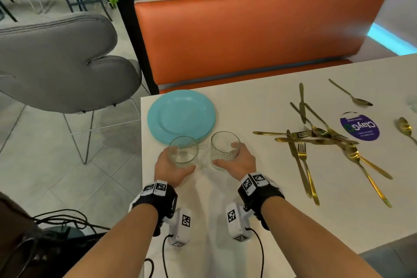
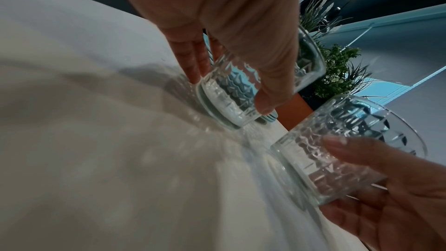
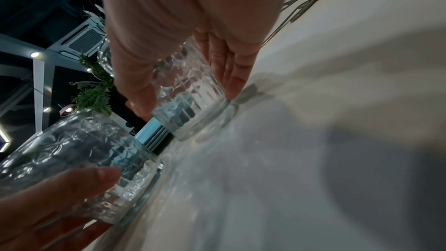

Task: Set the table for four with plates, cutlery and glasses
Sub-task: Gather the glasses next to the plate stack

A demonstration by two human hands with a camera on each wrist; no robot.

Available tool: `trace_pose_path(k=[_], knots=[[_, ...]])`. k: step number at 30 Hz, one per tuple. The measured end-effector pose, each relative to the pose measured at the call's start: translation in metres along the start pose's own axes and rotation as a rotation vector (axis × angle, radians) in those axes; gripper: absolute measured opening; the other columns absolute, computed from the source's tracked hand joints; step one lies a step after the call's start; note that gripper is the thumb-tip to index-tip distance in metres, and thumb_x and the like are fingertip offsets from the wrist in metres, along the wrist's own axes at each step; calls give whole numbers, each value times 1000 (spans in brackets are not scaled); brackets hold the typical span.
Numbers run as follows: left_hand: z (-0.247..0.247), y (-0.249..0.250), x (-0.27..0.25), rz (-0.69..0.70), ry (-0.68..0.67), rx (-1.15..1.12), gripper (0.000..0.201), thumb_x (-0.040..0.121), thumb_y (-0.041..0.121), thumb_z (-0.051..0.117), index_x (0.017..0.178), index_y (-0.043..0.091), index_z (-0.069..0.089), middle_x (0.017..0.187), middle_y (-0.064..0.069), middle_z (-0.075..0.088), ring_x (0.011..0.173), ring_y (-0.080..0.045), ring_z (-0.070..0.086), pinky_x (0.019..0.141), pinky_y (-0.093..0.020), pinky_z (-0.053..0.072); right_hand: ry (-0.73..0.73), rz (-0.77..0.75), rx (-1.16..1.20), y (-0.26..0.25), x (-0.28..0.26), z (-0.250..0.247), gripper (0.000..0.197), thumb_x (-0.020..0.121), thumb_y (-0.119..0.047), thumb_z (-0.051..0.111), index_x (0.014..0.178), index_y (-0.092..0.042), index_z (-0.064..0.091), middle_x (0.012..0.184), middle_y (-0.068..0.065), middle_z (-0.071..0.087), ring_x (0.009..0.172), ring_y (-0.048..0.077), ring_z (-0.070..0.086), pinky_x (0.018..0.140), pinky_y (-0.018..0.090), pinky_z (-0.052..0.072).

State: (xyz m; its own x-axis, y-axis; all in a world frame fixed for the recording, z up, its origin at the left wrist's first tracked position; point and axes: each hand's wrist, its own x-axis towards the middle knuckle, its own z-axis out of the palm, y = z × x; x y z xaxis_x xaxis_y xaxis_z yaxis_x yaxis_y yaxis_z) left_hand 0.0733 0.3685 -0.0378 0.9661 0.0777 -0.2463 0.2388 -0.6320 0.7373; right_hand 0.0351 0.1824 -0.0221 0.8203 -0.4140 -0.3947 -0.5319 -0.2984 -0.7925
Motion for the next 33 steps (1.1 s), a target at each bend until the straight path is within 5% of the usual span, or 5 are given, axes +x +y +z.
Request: trace_pose_path(k=[8, 18, 33], knots=[[0, 2, -2, 27, 8, -19, 71, 61, 23, 85, 124, 10, 53, 124, -11, 59, 116, -28, 56, 92, -28, 43, -37, -46, -39, -6, 3, 15, 82, 63, -27, 86, 133, -17, 43, 128, 5, 56, 117, 20, 54, 87, 18, 40], [3, -5, 0, 18, 33, -61, 71, 61, 23, 85, 123, 12, 53, 123, -10, 60, 116, -27, 57, 92, -28, 43, -34, -73, -74, -13, 6, 26, 84, 63, -23, 86, 134, -16, 41, 129, 7, 55, 121, 24, 51, 99, 29, 43], [0, -12, 9, -5, 82, -51, 72, 61, 24, 84, 124, 11, 52, 124, -10, 59, 116, -28, 56, 94, -32, 44, -130, -48, -76, -22, 4, 28, 82, 68, -21, 83, 136, -16, 38, 129, 3, 54, 120, 19, 51, 83, 16, 35]])
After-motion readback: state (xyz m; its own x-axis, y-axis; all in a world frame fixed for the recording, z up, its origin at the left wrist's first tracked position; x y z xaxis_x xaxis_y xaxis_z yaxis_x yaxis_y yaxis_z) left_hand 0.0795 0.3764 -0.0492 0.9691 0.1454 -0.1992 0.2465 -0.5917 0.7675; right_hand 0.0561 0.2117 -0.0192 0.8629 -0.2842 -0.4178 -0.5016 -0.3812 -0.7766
